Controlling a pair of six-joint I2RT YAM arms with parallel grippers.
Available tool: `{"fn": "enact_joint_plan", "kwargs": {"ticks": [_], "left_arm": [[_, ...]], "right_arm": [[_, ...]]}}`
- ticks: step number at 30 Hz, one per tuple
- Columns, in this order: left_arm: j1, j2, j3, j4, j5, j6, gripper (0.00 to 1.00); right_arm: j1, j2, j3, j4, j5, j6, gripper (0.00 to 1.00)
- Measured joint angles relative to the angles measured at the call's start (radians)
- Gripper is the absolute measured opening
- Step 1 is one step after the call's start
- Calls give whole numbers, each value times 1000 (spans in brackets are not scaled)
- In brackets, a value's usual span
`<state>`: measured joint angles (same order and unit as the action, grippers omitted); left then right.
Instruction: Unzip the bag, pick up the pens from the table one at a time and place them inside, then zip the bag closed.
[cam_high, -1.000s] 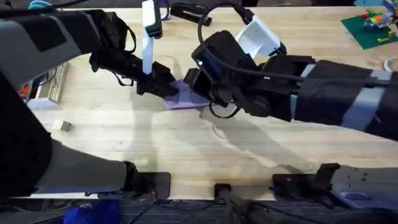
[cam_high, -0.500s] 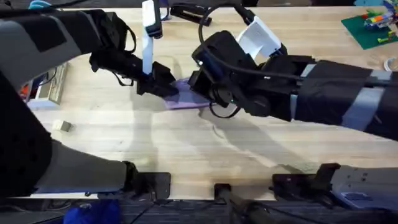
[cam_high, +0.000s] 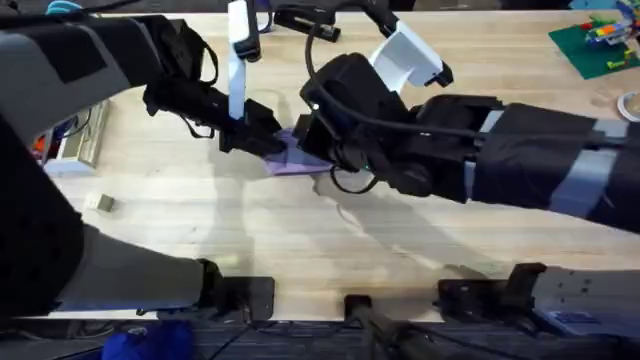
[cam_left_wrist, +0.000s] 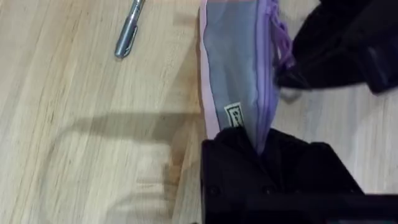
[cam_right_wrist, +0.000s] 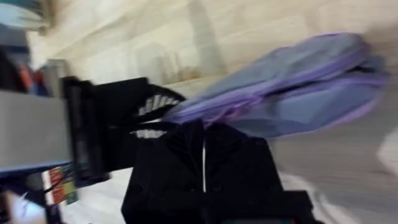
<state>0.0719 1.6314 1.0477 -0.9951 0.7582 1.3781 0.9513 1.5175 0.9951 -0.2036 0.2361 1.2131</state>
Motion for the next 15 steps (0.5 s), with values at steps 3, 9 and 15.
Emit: {"fn": "enact_joint_plan", "kwargs": {"ticks": [3,9,15], "left_arm": [[0,0,0,0,0,0,42],[0,0,0,1,0,0,42],[0,0,0,1,0,0,42]], "right_arm": [[8,0,0,52,-1,-6,33],[10,0,0,100,-25,-9,33],[33,15,0,177,-76,-9,33]]}}
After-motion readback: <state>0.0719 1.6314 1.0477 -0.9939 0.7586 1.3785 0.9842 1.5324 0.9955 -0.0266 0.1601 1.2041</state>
